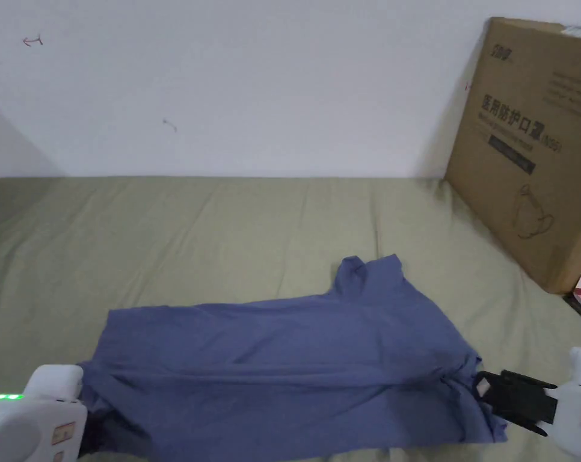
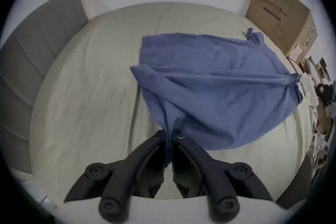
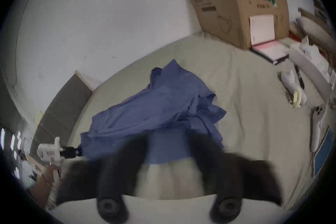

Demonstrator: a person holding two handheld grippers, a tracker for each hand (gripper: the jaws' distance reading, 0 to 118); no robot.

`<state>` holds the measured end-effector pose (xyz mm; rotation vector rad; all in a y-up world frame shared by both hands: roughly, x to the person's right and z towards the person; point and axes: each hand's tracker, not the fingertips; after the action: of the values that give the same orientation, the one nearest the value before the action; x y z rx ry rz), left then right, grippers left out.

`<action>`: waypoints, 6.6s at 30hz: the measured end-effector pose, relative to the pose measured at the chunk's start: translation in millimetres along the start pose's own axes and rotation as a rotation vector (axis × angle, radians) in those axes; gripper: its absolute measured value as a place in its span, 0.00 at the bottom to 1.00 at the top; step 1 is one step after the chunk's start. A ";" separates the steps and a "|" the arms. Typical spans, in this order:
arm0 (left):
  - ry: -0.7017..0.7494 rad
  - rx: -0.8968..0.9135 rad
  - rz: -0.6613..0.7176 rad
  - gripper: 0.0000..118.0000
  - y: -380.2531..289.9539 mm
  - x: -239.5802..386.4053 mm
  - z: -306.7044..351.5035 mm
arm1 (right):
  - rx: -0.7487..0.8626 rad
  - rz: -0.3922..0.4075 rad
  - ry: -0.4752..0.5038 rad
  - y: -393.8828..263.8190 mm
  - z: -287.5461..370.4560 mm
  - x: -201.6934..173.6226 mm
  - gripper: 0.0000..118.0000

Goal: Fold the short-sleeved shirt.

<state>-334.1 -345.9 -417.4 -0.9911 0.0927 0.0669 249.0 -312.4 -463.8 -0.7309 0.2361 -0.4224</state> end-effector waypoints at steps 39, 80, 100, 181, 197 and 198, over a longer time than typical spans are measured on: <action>-0.088 -0.189 0.000 0.06 -130.6 -48.0 61.7 | -0.544 0.166 -0.109 -72.3 31.2 35.7 0.08; -0.035 0.041 0.085 0.99 77.7 -73.4 -36.4 | -0.050 0.064 0.224 15.8 -3.3 -73.3 0.00; -0.093 0.088 0.034 0.03 59.9 -53.2 -11.5 | -0.263 -0.039 0.064 79.3 -121.4 -37.0 0.99; -0.036 1.031 0.041 0.00 -7.4 119.9 209.0 | 0.615 0.306 0.054 -7.1 84.4 -163.4 0.00; -0.575 0.062 0.533 0.54 -54.1 -133.2 72.5 | 0.340 0.381 0.063 -29.7 66.1 -146.2 0.00; -0.559 0.043 0.542 0.74 -60.6 -141.2 64.9 | 0.323 0.374 0.039 -29.9 62.6 -145.3 0.00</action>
<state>-465.4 -326.6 -316.3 -0.8517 -0.1533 0.8295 133.1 -229.5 -388.9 -0.3497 0.3257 -0.1128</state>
